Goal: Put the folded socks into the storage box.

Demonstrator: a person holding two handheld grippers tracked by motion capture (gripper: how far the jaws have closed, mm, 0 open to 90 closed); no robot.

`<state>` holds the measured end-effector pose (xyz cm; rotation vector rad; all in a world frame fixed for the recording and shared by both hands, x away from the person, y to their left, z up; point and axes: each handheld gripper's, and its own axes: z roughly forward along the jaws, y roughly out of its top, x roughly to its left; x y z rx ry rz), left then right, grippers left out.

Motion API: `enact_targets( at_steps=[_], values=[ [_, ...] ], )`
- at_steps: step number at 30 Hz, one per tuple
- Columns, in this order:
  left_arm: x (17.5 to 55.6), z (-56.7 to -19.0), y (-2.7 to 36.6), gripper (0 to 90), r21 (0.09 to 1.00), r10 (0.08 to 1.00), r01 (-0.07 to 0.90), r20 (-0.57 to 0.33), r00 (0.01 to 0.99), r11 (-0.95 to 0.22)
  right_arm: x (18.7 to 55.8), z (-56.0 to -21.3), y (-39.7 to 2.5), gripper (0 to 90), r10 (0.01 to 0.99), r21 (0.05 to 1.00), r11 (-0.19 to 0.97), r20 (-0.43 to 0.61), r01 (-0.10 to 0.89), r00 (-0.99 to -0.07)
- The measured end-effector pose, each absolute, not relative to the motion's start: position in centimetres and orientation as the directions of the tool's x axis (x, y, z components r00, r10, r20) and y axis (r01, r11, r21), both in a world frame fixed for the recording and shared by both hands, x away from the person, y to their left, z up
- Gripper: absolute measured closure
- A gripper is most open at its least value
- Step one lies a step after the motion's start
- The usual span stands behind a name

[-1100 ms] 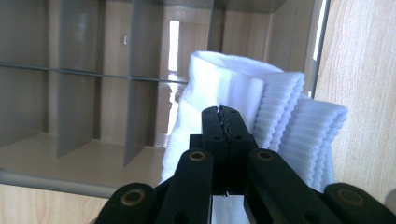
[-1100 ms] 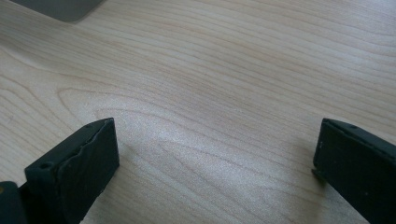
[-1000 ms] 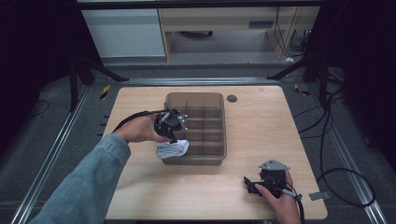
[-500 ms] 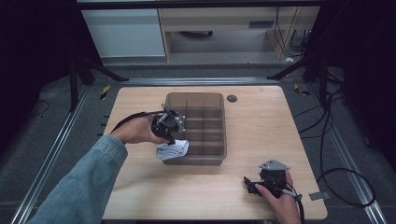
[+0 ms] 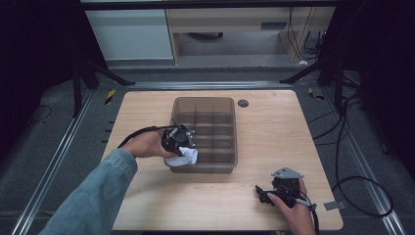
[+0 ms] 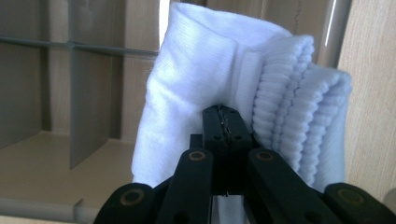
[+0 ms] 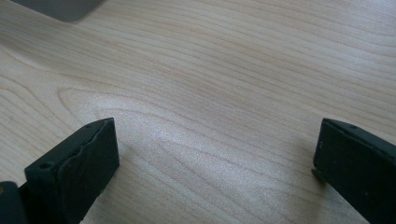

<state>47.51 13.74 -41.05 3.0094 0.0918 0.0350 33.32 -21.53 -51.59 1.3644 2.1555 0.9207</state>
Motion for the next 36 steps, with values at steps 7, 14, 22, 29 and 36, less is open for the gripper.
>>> enact_targets(
  at_steps=[7,14,22,29,36],
  values=[
    [47.7,-42.1,13.8,89.6,0.128,0.079,0.078,-0.003,0.997,-0.989,33.3,-51.6,-21.5,0.3,0.905,0.724,0.297,-0.005,0.622,-0.426],
    [47.8,-42.9,13.5,89.7,0.106,0.084,0.084,-0.008,0.996,-0.991,33.3,-51.6,-21.5,0.3,0.905,0.724,0.297,-0.005,0.622,-0.426],
    [48.0,-43.5,13.5,89.7,0.104,0.094,0.095,-0.022,0.995,-0.990,33.3,-51.6,-21.5,0.3,0.905,0.724,0.297,-0.005,0.622,-0.426],
    [47.5,-42.2,14.3,89.5,0.158,0.101,0.099,0.007,0.995,-0.982,33.3,-51.6,-21.5,0.3,0.904,0.724,0.298,-0.005,0.622,-0.427],
    [47.2,-38.7,14.2,88.1,0.249,0.100,0.086,0.042,0.994,-0.965,33.3,-51.6,-21.5,0.3,0.904,0.724,0.298,-0.004,0.622,-0.428]
  ],
)
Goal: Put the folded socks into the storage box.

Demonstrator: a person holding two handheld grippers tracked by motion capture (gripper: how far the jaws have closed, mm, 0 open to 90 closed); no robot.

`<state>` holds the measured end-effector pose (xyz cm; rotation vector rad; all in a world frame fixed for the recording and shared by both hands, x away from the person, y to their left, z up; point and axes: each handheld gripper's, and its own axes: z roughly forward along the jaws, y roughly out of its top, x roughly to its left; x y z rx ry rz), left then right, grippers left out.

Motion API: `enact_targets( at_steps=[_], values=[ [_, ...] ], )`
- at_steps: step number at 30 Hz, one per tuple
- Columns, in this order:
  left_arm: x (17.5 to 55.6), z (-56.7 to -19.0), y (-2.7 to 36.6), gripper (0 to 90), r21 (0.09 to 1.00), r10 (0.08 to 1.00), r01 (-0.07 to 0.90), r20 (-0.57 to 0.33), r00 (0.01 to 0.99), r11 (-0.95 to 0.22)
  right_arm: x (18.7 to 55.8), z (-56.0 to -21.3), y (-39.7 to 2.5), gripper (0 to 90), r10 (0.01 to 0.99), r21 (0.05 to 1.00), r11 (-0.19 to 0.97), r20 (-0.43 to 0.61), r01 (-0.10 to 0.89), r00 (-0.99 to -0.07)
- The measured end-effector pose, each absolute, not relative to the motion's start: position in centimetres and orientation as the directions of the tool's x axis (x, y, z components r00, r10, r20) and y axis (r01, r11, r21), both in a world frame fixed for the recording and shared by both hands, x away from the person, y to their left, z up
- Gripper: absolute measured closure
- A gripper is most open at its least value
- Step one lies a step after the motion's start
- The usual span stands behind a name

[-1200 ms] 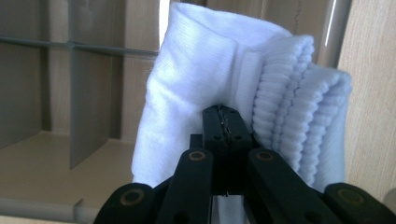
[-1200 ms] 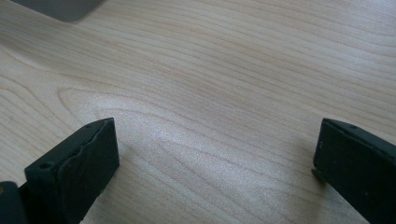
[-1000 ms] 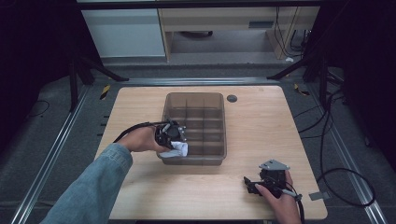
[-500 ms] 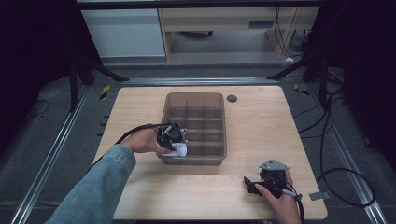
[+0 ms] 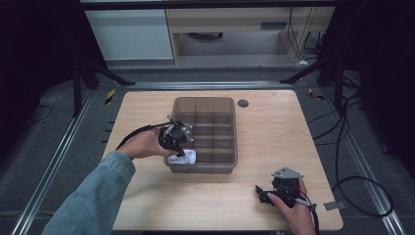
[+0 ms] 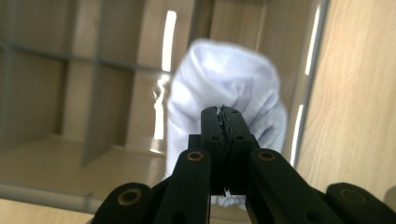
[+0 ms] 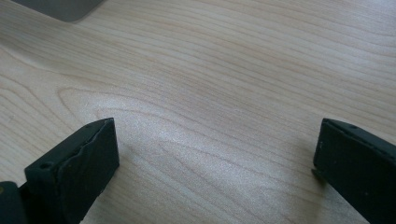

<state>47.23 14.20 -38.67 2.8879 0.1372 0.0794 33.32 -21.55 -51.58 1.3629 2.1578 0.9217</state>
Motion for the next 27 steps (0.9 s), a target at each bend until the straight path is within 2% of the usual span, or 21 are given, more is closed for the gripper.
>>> enact_targets(
  at_steps=[5,11,24,27],
  values=[
    [47.6,-38.3,13.3,88.5,0.269,0.130,0.105,0.076,0.989,-0.957,33.3,-51.6,-21.5,0.4,0.904,0.724,0.297,-0.004,0.622,-0.427],
    [47.4,-40.1,12.6,87.3,0.212,0.103,0.087,0.066,0.992,-0.973,33.3,-51.6,-21.5,0.3,0.904,0.724,0.298,-0.005,0.622,-0.427],
    [47.4,-42.0,13.0,89.7,0.189,0.118,0.105,0.057,0.991,-0.976,33.3,-51.6,-21.5,0.3,0.904,0.724,0.298,-0.005,0.622,-0.427],
    [47.4,-43.1,12.9,89.8,0.161,0.114,0.103,0.060,0.992,-0.982,33.3,-51.6,-21.5,0.3,0.904,0.724,0.298,-0.004,0.622,-0.428]
  ],
)
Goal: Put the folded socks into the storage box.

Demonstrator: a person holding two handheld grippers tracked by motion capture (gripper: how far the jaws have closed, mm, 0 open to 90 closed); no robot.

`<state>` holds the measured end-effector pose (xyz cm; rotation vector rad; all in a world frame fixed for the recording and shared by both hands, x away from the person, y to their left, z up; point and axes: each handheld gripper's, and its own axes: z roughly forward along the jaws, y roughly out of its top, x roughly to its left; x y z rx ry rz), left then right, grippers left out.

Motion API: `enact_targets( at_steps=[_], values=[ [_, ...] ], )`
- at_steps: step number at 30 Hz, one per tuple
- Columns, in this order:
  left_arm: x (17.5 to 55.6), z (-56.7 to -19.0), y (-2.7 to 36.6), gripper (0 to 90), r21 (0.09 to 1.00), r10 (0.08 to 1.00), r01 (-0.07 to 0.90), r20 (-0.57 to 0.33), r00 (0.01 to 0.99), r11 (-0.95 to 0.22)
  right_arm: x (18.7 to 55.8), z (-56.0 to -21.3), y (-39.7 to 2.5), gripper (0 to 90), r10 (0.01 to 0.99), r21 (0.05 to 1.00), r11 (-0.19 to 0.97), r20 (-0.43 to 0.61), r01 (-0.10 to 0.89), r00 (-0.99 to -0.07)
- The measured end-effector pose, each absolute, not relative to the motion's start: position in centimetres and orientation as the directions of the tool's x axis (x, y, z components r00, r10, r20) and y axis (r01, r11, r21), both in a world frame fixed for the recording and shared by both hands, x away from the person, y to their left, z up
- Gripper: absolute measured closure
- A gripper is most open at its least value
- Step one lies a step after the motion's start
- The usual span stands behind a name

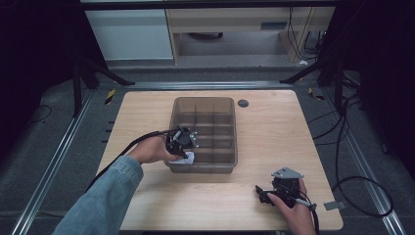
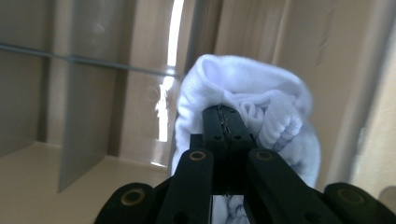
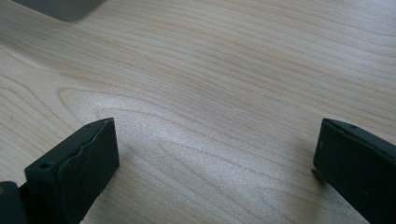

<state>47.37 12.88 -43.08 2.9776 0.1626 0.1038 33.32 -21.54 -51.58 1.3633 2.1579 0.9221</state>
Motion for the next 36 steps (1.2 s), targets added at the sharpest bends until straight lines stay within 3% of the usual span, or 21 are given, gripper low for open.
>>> enact_targets(
  at_steps=[20,36],
  values=[
    [47.8,-43.4,13.2,89.8,0.173,0.139,0.132,0.030,0.990,-0.976,33.3,-51.6,-21.6,0.3,0.903,0.724,0.298,-0.004,0.622,-0.429],
    [46.4,-38.7,14.6,89.8,0.231,0.102,0.090,0.042,0.994,-0.969,33.3,-51.6,-21.5,0.3,0.904,0.723,0.296,-0.002,0.624,-0.427]
  ],
)
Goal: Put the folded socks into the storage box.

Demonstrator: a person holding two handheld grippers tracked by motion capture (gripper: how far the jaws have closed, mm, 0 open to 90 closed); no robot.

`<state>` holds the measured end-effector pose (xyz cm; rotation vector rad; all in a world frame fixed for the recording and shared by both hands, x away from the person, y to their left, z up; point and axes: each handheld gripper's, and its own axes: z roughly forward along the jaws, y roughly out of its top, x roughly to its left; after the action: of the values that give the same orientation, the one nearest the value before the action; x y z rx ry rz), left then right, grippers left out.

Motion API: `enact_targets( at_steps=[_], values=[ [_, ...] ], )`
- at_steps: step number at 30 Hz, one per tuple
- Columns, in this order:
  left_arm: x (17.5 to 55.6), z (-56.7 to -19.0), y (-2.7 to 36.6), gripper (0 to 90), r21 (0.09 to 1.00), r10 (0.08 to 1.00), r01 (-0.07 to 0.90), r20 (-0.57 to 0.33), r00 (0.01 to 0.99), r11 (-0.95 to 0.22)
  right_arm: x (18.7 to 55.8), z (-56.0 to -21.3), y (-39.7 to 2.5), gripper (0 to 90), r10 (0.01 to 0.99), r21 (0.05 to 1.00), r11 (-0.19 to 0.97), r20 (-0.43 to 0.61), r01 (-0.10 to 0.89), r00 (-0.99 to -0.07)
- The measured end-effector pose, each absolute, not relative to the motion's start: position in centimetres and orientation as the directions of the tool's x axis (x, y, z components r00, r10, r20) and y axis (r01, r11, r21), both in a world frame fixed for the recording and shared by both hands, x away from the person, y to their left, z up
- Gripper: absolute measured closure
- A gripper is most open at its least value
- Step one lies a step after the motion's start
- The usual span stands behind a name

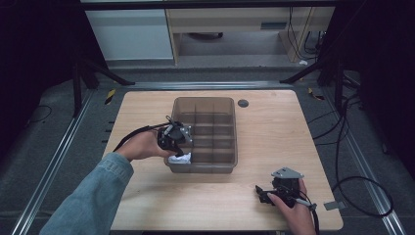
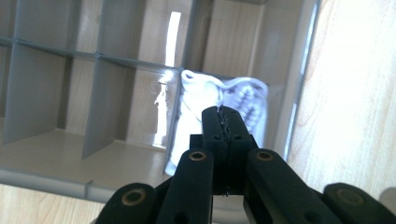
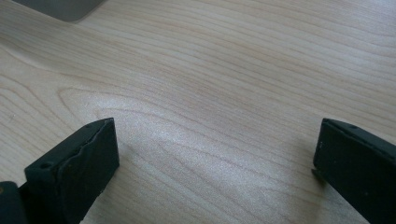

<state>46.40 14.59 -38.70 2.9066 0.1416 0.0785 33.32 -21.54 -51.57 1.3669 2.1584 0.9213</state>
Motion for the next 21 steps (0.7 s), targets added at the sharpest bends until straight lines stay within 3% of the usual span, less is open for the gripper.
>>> enact_targets(
  at_steps=[6,21],
  values=[
    [45.6,-39.1,13.9,89.3,0.204,0.056,0.051,0.021,0.998,-0.978,33.3,-51.6,-21.5,0.3,0.904,0.723,0.296,-0.002,0.624,-0.427],
    [47.3,-42.0,12.4,89.7,0.154,0.104,0.097,0.041,0.994,-0.983,33.4,-51.6,-21.5,0.3,0.904,0.723,0.297,-0.002,0.623,-0.428]
  ],
)
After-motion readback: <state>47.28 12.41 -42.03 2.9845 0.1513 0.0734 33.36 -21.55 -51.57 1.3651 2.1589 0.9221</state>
